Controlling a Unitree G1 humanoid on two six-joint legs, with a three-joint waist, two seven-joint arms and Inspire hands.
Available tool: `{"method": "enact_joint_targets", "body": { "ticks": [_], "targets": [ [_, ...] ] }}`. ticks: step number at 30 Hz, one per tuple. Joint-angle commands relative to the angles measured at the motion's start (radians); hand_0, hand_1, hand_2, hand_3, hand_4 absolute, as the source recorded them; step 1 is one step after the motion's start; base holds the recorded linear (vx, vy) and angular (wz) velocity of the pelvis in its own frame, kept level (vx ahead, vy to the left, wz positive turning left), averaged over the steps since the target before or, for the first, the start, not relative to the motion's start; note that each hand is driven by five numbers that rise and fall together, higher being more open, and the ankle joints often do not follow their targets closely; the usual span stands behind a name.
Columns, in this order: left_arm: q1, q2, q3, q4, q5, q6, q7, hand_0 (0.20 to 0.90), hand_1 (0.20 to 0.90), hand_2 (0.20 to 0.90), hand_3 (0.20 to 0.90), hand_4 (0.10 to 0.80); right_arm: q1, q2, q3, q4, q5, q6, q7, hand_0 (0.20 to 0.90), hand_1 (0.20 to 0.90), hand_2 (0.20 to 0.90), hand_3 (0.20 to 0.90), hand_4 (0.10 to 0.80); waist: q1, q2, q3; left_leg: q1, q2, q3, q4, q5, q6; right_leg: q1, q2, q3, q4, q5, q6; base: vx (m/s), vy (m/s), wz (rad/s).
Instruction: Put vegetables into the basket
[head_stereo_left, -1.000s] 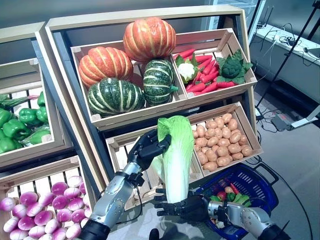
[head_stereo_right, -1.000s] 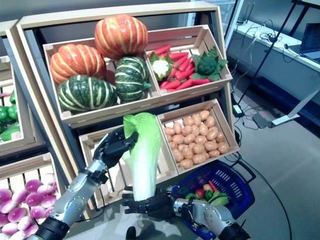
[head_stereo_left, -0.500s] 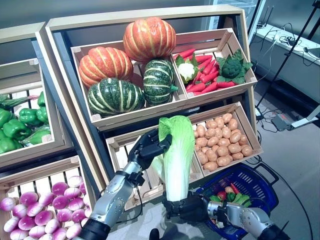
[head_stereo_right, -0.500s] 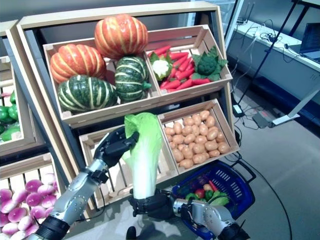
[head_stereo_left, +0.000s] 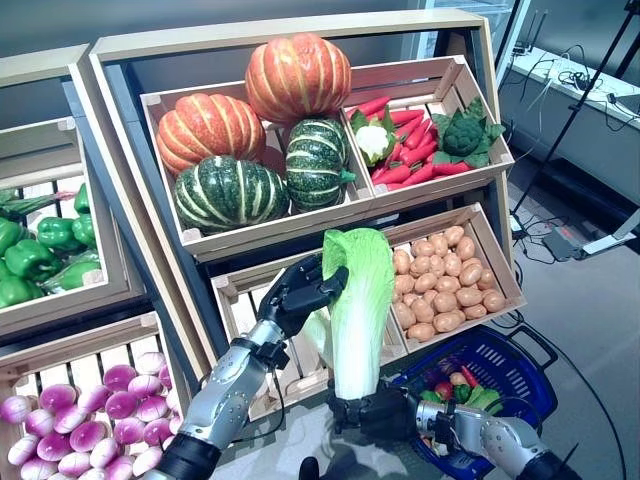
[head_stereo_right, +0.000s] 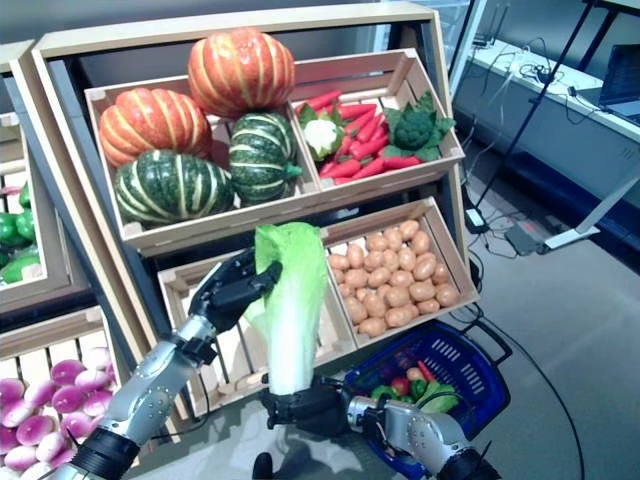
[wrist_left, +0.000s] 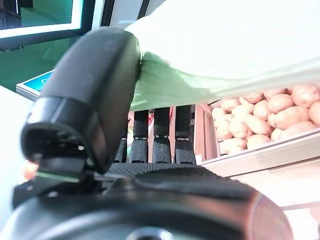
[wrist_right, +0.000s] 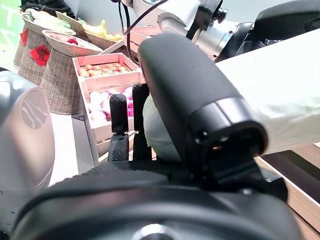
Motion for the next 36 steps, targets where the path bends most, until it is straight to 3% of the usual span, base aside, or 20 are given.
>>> {"method": "enact_joint_targets", "body": {
  "ticks": [1, 19, 31, 36],
  "targets": [
    [-0.076, 0.018, -0.054, 0.003, 0.043, -0.015, -0.108, 0.900, 0.900, 0.900, 0.900, 0.800, -0.116, 0.102, -0.110, -0.169, 0.178, -0.213, 0.062, 0.300, 0.300, 0.300, 0.300, 0.400, 0.009, -0.036, -0.015, 0.095, 0.030, 0.014, 0.002, -0.135, -0.038, -0.045, -0.075, 0.036, 0.004, 0.103, 0.013, 0.000, 0.000, 0.00],
    [-0.054, -0.010, 0.023, -0.014, -0.162, 0.107, -0.253, 0.900, 0.900, 0.900, 0.900, 0.800, -0.102, 0.054, -0.370, -0.150, 0.189, -0.448, -0.054, 0.300, 0.300, 0.300, 0.300, 0.400, -0.012, -0.037, -0.012, 0.102, 0.047, 0.029, 0.002, -0.143, -0.040, -0.042, -0.058, 0.047, -0.002, 0.099, 0.011, -0.004, -0.015, -0.02],
    [-0.021, -0.019, 0.102, -0.079, -0.172, 0.088, -0.211, 0.900, 0.900, 0.900, 0.900, 0.800, -0.039, 0.155, -0.536, -0.114, 0.214, -0.670, -0.229, 0.300, 0.300, 0.300, 0.300, 0.400, -0.026, -0.030, 0.003, 0.078, 0.054, 0.039, 0.002, -0.141, -0.041, -0.068, -0.038, 0.066, -0.003, 0.095, 0.000, -0.011, -0.033, -0.06],
    [-0.061, -0.003, 0.124, -0.104, -0.184, 0.039, -0.201, 0.900, 0.900, 0.900, 0.900, 0.800, -0.088, 0.135, -0.602, -0.011, 0.271, -0.770, -0.309, 0.300, 0.300, 0.300, 0.300, 0.400, -0.024, -0.016, 0.076, 0.016, 0.054, 0.030, 0.024, -0.130, -0.039, -0.154, -0.025, 0.088, 0.066, 0.071, -0.017, -0.182, -0.021, -0.07]
  ]
}}
